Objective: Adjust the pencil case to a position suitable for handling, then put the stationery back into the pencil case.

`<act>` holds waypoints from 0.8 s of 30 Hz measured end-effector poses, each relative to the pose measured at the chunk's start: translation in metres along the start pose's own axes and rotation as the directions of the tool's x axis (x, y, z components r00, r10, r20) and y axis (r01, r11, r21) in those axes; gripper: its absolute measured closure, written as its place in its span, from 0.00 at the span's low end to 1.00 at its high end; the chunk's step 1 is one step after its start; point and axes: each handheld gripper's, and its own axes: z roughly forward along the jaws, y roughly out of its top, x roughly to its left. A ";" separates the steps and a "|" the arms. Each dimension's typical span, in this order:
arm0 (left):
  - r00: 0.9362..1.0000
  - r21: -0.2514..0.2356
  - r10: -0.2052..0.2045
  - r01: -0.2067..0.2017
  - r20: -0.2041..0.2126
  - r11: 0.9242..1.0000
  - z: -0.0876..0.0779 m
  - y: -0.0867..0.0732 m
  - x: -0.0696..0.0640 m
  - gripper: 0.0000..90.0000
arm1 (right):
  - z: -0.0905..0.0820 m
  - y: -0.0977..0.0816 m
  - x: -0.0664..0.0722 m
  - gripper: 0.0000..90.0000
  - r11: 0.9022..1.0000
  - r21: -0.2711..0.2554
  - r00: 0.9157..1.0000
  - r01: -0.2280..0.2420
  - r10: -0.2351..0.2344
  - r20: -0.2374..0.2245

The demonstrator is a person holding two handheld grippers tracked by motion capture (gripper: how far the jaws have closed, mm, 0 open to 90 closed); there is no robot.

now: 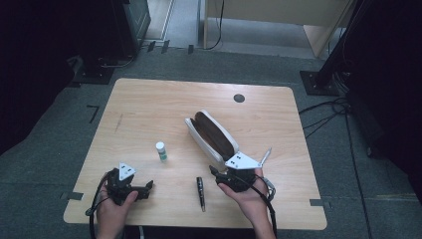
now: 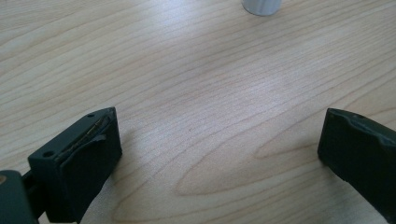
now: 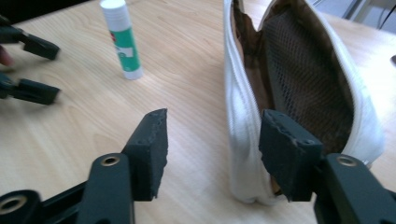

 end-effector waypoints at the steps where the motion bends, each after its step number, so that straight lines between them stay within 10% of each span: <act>1: 1.000 0.000 0.000 0.000 0.000 1.000 0.000 0.000 0.000 0.00 | -0.002 -0.001 0.001 0.43 1.000 -0.001 1.000 -0.014 0.014 -0.004; 24: 1.000 0.000 0.000 0.000 0.000 1.000 0.000 0.000 0.000 0.00 | -0.023 -0.036 0.025 0.43 0.995 -0.027 0.992 -0.101 0.099 -0.083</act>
